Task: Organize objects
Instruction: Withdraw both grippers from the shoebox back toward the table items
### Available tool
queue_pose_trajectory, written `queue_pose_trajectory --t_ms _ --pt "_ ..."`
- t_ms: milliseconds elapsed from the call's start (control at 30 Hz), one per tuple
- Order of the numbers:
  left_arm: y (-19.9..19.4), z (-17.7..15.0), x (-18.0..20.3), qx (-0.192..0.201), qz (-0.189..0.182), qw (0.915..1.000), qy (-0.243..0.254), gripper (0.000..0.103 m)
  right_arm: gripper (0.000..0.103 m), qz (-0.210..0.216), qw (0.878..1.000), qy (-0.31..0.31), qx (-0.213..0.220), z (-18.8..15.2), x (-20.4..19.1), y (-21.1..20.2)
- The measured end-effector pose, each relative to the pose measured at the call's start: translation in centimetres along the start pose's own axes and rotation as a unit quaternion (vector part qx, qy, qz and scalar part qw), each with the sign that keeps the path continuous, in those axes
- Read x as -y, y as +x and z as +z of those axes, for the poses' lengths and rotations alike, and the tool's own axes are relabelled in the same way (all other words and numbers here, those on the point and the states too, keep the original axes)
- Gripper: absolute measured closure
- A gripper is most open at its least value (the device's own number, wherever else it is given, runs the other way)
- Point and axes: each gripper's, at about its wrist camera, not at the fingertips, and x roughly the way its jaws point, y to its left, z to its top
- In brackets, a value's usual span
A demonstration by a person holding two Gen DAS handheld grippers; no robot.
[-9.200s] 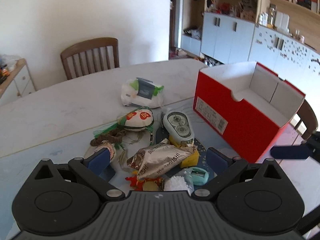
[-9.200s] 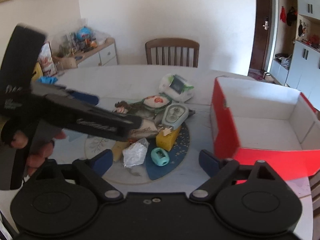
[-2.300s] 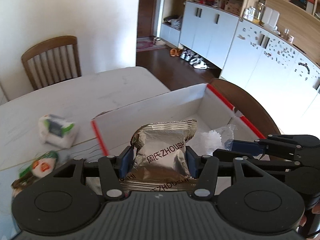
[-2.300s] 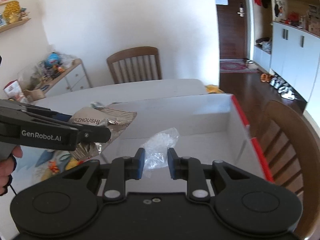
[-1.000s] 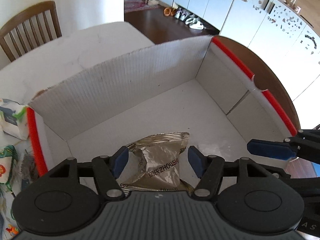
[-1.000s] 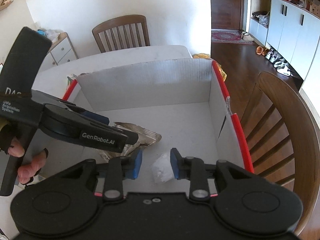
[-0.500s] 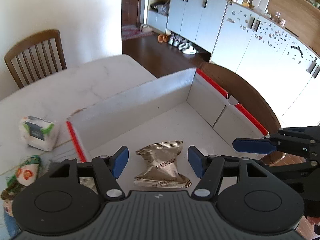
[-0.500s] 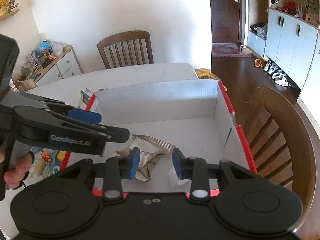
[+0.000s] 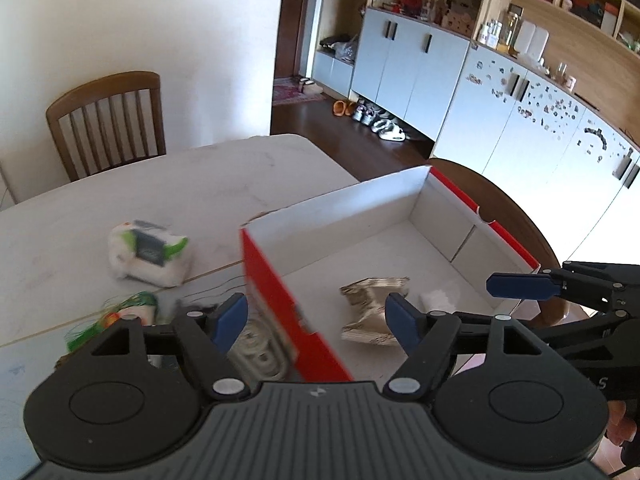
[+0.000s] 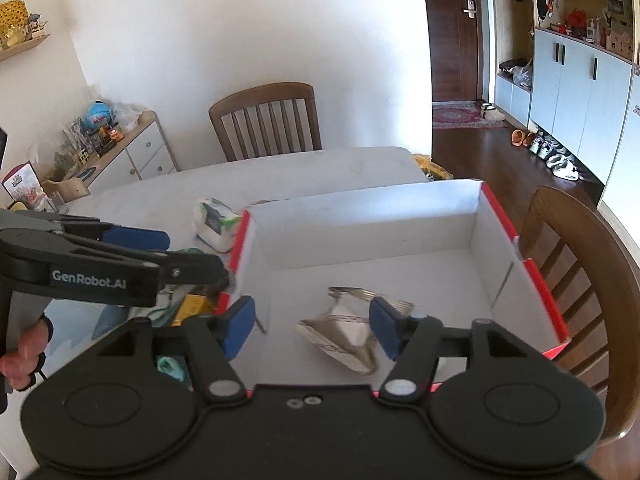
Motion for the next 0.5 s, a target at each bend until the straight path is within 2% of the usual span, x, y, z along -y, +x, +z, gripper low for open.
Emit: queue_pose_trajectory --t_ms 167,233,433,500 --pt "-2.1 -1.2 -2.8 0.015 0.007 0.9999 0.000 0.024 0.029 0.000 1.000 0.001 0.006 -0.4 -2.5 0.0" --pt "-2.8 -1.7 -4.0 0.020 0.007 0.9998 -0.002 0.019 0.024 0.002 1.000 0.002 0.008 -0.6 -3.5 0.1" --pt "-4.1 -3.2 -7.3 0.022 0.023 0.9995 0.000 0.017 0.010 0.001 1.000 0.004 0.015 -1.4 -6.7 0.2" --pt "-4.5 -3.8 -8.5 0.023 0.022 0.9995 -0.003 0.013 0.009 0.002 1.000 0.005 0.017 -1.6 -7.6 0.3"
